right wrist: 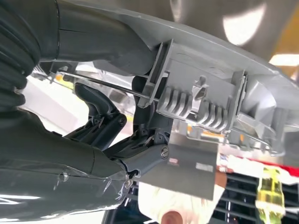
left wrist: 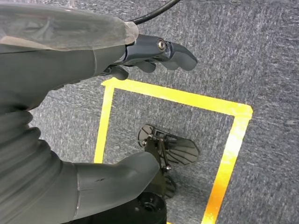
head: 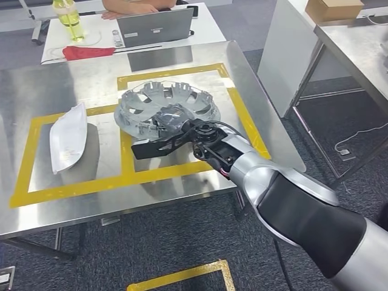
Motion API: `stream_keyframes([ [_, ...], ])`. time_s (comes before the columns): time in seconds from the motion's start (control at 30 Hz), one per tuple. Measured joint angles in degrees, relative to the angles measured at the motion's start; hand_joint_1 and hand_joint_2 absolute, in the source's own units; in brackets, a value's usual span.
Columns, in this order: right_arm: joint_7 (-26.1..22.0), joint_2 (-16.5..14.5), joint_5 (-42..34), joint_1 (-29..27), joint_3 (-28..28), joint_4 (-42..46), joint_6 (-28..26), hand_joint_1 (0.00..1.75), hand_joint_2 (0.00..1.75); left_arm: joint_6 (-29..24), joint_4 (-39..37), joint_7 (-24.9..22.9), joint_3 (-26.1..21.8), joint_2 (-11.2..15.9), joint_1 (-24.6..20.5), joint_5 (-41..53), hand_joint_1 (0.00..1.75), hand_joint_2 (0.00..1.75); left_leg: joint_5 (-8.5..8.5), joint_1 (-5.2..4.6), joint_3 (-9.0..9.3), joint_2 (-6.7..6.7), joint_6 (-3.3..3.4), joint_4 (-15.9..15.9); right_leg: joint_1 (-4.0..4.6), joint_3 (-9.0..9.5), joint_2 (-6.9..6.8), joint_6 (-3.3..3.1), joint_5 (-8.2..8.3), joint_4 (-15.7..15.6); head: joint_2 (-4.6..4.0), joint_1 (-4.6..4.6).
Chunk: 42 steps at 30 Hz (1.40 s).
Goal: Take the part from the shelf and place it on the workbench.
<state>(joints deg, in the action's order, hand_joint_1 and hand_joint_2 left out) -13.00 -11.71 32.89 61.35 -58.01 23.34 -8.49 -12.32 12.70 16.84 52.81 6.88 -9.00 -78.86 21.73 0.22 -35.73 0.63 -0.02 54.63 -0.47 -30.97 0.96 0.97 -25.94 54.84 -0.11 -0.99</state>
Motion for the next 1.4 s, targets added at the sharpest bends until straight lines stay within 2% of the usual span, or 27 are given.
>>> stream_keyframes([
  [0.47, -0.9, -1.6, 0.0, 1.2, 0.8, -0.1, 0.0, 1.75, 1.75, -0.9, 0.0, -1.0, 0.0, -0.2, 0.7, 1.0, 0.0, 1.75, 0.0, 0.0, 0.0, 0.0, 0.0, 0.0, 0.0, -0.01, 0.0, 0.0, 0.0, 0.0, 0.0, 0.01],
  [0.8, -0.8, -1.7, 0.0, 1.1, 0.8, -0.1, 0.0, 1.75, 1.75, -2.4, 0.0, 2.0, 0.0, -0.2, 0.7, -0.3, 0.0, 1.75, 0.0, 0.0, 0.01, 0.0, 0.0, 0.0, 0.0, -0.02, 0.01, 0.0, 0.0, 0.0, 0.0, 0.0],
  [0.97, -0.9, -1.7, 0.0, 0.9, 0.8, -0.2, 0.0, 1.75, 1.75, -3.9, 0.0, 1.2, -0.1, 0.0, 0.5, -0.1, 0.0, 1.75, 0.0, 0.01, 0.01, -0.01, 0.0, 0.0, 0.0, -0.04, 0.01, 0.0, 0.0, 0.0, 0.0, 0.0],
  [1.13, -0.9, -1.7, 0.0, 0.8, 0.8, -0.4, 0.0, 1.75, 1.75, -3.1, 0.0, 0.4, -0.1, 0.4, 0.2, 0.5, 0.0, 1.75, 0.0, 0.01, 0.01, -0.02, 0.0, 0.0, 0.0, -0.04, 0.01, 0.0, 0.0, 0.0, 0.0, 0.01],
  [1.27, -1.1, -1.7, 0.0, 0.7, 0.7, -0.5, 0.0, 0.0, 0.0, -3.2, 0.0, -0.3, -0.1, 0.4, 0.0, 0.9, 0.0, 1.75, 0.0, 0.01, 0.01, -0.02, 0.0, 0.0, 0.0, -0.03, 0.01, 0.0, 0.0, 0.0, 0.0, 0.0],
  [1.3, -1.2, -1.7, 0.0, 0.7, 0.7, -0.5, -0.1, 0.0, 0.0, -3.3, 0.0, -0.5, -0.1, 0.5, 0.0, 0.9, 0.0, 1.75, 0.0, 0.01, 0.01, -0.02, 0.0, 0.0, 0.0, -0.03, 0.01, 0.0, 0.0, 0.0, 0.0, -0.01],
  [1.4, -1.4, -1.7, 0.0, 0.7, 0.7, -0.5, -0.2, 0.0, 0.0, -3.8, 0.0, -1.3, -0.1, 0.5, 0.0, 1.2, 0.0, 0.44, 0.0, 0.01, 0.02, -0.02, 0.0, 0.0, 0.0, -0.03, 0.01, 0.0, 0.0, 0.0, 0.0, 0.0],
])
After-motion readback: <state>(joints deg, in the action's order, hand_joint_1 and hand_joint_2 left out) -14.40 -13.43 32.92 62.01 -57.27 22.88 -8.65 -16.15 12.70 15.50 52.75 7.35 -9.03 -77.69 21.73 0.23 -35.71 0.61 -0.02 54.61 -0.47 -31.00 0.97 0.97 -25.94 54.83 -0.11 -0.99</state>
